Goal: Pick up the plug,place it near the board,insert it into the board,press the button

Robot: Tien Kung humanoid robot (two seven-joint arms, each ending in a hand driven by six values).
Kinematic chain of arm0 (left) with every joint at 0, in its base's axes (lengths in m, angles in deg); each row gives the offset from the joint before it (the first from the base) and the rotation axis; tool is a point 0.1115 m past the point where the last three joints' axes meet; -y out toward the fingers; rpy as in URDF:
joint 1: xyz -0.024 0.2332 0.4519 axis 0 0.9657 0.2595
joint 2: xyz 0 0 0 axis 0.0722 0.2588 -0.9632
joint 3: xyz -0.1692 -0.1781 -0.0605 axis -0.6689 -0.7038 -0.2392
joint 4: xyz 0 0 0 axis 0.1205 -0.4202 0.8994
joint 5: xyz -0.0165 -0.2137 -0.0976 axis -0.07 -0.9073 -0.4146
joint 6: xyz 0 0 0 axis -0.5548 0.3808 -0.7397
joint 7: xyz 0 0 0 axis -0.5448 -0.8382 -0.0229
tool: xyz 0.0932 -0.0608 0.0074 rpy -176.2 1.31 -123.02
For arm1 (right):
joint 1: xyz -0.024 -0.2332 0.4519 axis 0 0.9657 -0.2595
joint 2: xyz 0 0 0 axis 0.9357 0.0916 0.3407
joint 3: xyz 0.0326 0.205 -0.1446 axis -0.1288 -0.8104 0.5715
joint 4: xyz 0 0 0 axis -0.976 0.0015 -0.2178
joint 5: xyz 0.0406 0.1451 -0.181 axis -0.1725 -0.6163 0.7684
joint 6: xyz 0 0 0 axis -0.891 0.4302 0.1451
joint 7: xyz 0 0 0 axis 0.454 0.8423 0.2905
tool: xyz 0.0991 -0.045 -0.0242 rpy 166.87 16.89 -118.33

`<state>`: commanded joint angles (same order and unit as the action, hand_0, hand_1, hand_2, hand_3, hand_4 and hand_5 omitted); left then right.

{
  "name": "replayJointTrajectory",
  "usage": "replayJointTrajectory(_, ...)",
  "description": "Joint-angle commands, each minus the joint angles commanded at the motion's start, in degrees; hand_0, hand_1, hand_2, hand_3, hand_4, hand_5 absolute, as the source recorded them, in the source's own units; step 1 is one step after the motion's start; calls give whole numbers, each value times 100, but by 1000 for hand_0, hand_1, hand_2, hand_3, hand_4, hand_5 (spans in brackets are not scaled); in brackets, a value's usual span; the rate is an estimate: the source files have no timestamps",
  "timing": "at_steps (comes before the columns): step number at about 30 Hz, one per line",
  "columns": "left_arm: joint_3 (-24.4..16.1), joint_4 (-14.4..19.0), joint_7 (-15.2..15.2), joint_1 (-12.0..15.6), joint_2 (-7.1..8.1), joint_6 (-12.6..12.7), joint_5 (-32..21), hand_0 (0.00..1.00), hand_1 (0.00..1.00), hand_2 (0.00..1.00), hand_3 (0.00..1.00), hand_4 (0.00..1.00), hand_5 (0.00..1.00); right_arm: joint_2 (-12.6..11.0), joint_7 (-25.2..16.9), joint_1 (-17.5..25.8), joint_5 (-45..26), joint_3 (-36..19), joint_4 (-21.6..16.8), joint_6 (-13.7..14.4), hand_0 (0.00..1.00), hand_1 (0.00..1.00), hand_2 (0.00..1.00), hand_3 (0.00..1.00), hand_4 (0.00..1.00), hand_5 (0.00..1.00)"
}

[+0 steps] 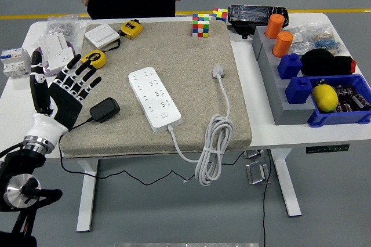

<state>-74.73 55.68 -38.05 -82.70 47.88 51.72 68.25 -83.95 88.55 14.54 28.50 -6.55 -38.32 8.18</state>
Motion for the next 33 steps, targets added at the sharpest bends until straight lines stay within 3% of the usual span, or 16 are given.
replayJointTrajectory(33, -24, 88, 108, -15, 0, -22, 361, 728, 791, 774, 786, 998, 998, 11, -2, -59, -13, -68, 3, 0, 817, 784, 753, 747, 998, 998)
